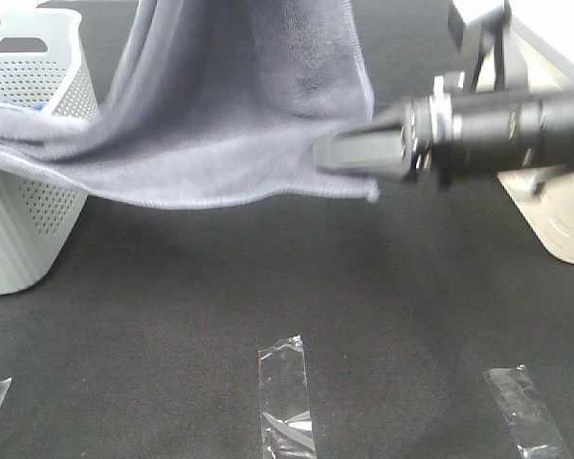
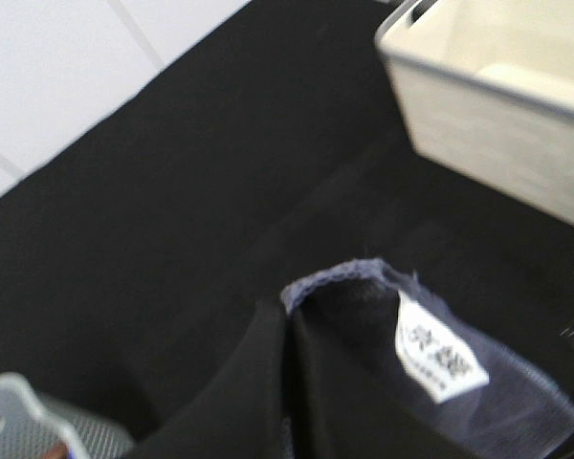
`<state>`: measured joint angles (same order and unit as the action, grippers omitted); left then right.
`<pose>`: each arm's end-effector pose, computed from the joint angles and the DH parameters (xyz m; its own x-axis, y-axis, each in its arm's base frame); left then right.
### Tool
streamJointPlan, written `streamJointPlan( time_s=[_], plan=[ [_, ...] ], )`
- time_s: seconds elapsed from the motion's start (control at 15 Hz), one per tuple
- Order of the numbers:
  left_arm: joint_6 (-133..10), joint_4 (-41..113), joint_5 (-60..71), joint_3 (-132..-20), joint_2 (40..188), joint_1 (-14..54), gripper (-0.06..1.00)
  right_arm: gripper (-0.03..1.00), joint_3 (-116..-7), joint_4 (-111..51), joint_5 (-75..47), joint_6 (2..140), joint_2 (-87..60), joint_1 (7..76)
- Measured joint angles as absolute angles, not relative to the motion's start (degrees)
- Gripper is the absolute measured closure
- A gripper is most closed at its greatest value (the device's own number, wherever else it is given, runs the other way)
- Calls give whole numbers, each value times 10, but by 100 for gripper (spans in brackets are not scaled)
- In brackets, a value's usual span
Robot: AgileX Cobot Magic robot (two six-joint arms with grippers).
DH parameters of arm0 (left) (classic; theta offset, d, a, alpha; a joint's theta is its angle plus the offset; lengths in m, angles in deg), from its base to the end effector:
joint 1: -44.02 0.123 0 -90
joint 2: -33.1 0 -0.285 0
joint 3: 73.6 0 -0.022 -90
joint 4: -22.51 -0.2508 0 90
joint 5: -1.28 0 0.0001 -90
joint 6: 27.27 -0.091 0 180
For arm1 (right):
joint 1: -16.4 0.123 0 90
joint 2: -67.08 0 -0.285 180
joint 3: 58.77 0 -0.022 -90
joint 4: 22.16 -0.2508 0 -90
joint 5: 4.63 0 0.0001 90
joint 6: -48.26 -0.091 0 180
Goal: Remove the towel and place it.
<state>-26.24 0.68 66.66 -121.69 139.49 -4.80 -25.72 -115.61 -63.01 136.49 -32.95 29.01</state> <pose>0.2568 -0.2468 0.5014 -0.2691 0.5175 -0.8123 0.5653 0.7677 0.3018 0.2620 0.1379 0.2193 -0.6998 -0.0783 -0.7101 -0.6789 0.3822 0.6269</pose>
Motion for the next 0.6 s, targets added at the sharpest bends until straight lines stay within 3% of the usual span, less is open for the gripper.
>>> streamJointPlan(
  time_s=[0.4, 0.6],
  plan=[
    [-222, -10, 669, -1217, 1470, 66, 94, 97, -514, -642, -578, 785, -295, 290],
    [-220, 0, 567, -1217, 1508, 123, 94, 97, -686, -467, -595, 638, -316, 290]
  ],
)
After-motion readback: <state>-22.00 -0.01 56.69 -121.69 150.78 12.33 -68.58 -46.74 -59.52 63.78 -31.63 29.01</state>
